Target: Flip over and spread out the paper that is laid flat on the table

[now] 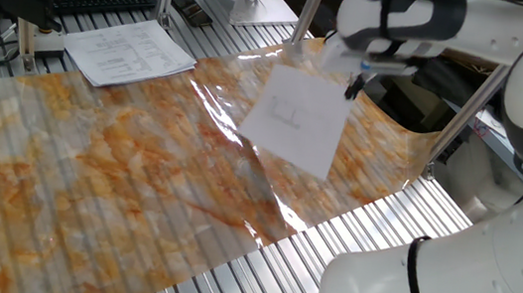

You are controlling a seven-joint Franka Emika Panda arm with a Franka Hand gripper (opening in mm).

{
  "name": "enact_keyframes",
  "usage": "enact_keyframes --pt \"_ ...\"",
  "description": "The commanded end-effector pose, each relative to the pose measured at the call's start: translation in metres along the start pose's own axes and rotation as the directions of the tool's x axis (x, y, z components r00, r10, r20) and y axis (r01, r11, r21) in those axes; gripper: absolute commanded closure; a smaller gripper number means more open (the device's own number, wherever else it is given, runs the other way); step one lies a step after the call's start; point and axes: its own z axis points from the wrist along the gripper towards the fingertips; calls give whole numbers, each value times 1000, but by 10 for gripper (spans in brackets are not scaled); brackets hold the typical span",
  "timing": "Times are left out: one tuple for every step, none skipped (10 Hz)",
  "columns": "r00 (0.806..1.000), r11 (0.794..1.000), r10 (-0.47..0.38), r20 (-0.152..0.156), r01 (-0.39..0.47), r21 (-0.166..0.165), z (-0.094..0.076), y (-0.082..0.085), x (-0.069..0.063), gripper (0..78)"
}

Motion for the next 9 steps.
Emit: enact_keyframes --pt "999 998 -37 11 37 49 -30 -25 -9 762" --pt "999 998 -39 2 39 57 -36 -26 -8 762" --pt "999 997 -34 -1 34 63 -40 -25 -7 762" --pt "1000 998 -16 4 16 66 -41 -20 -4 762" --pt "1000 997 -8 7 7 75 -41 -14 -1 762" --pt "1000 997 -5 0 5 81 -43 -9 1 762" --pt "1000 997 0 -5 1 83 -44 -6 3 762" --pt "1000 996 17 -11 -16 86 -46 1 6 762" --pt "999 996 29 -17 -27 84 -46 6 8 762"
